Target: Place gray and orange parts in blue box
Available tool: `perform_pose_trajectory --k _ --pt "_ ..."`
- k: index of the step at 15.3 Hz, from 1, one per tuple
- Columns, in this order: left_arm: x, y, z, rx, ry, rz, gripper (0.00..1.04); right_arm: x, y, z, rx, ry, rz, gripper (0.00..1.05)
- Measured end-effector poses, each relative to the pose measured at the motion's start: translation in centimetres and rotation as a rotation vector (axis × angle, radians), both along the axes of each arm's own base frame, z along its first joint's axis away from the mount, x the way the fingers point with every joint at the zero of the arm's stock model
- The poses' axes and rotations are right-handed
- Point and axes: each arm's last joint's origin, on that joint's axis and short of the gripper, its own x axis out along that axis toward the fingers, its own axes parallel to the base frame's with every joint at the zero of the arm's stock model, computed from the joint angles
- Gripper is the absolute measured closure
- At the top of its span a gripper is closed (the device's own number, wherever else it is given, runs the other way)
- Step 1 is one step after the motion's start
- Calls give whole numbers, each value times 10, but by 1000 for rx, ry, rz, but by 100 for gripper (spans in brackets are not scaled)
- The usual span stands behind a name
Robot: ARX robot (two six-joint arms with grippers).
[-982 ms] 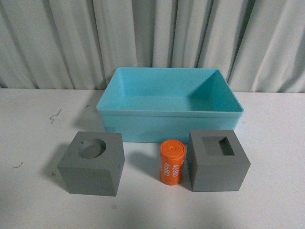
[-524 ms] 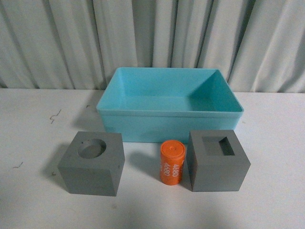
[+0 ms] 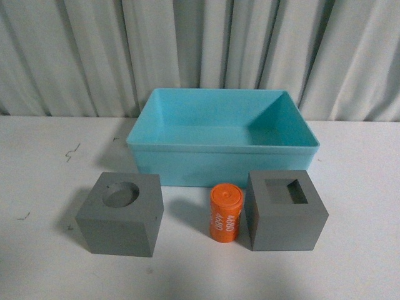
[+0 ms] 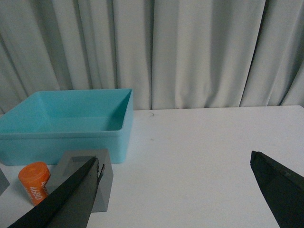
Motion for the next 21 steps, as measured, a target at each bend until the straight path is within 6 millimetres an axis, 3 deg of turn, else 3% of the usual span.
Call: perform_pose_trajectory --k 16,18,19,21 --pt "0 0 0 0 0 0 7 0 0 0 0 0 0 6" --pt "0 0 0 0 0 -3 7 9 -4 3 67 465 -304 6" --pt "0 0 0 0 0 4 7 17 -11 7 91 509 -388 6" --pt "0 0 0 0 1 0 7 39 -17 18 100 537 -277 6"
